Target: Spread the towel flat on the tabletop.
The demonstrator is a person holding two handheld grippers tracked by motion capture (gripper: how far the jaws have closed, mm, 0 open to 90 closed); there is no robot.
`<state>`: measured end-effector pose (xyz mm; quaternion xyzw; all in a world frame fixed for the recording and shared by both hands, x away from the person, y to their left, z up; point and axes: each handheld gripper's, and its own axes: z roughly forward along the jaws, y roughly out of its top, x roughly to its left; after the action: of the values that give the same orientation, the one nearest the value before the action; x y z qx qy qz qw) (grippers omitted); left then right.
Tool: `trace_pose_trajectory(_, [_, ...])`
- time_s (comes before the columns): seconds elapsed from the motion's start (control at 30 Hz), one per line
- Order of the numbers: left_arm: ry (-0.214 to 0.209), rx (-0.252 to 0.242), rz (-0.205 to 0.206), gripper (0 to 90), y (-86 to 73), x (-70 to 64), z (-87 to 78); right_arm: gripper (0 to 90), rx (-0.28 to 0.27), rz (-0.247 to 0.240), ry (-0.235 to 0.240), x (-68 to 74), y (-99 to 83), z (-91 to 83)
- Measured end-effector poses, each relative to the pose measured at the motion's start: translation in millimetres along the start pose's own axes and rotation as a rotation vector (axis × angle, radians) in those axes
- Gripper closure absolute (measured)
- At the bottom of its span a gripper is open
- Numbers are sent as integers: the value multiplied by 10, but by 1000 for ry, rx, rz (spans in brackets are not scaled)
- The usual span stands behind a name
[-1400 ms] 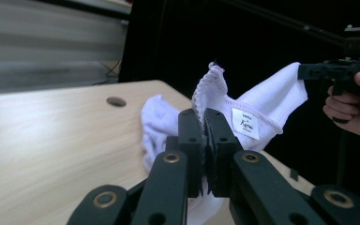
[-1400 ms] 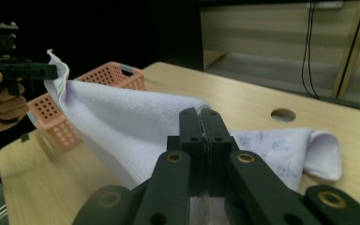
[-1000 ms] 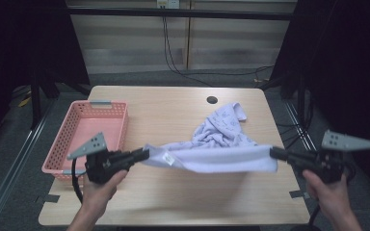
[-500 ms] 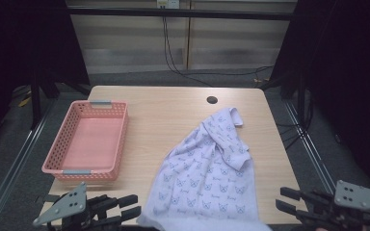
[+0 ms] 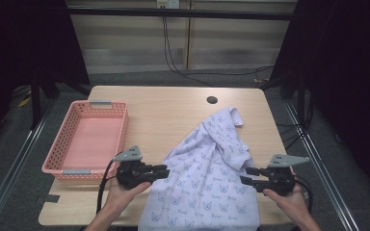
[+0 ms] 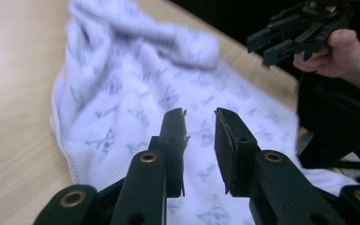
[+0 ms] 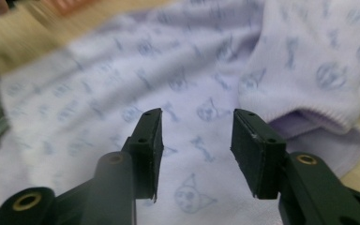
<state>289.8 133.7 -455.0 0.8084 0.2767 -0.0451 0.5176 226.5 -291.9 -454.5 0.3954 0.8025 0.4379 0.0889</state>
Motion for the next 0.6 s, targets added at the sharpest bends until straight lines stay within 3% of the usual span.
trace_pose_trajectory(0.03, [26,25,-2,725,-7,79,98,532,19,6,2,-26,-14,72])
trace_pose_trajectory(0.13, [35,82,-45,680,-56,314,342,526,80,-8,-8,-87,-53,282])
trace_pose_trajectory(0.17, [12,103,-58,679,-82,368,398,524,84,-7,-20,-91,-57,311])
trace_pose_trajectory(0.2, [30,127,-32,683,-109,392,435,524,89,-7,-18,-109,-64,350])
trace_pose_trajectory(0.23, [76,153,-6,694,-129,389,465,525,108,-7,-16,-118,-73,389])
trace_pose_trajectory(0.3, [92,200,25,738,-171,369,503,530,144,-22,-50,-109,-98,466])
trace_pose_trajectory(0.37, [106,207,53,832,-215,337,465,600,164,-59,-73,-75,-124,513])
trace_pose_trajectory(0.43, [114,217,66,875,-252,286,405,740,174,-50,-86,-65,-120,502])
trace_pose_trajectory(0.5, [121,226,61,882,-310,211,332,854,179,-31,-48,-71,-139,482])
trace_pose_trajectory(0.6, [104,266,61,884,-412,64,182,882,202,-41,-3,-22,-173,435])
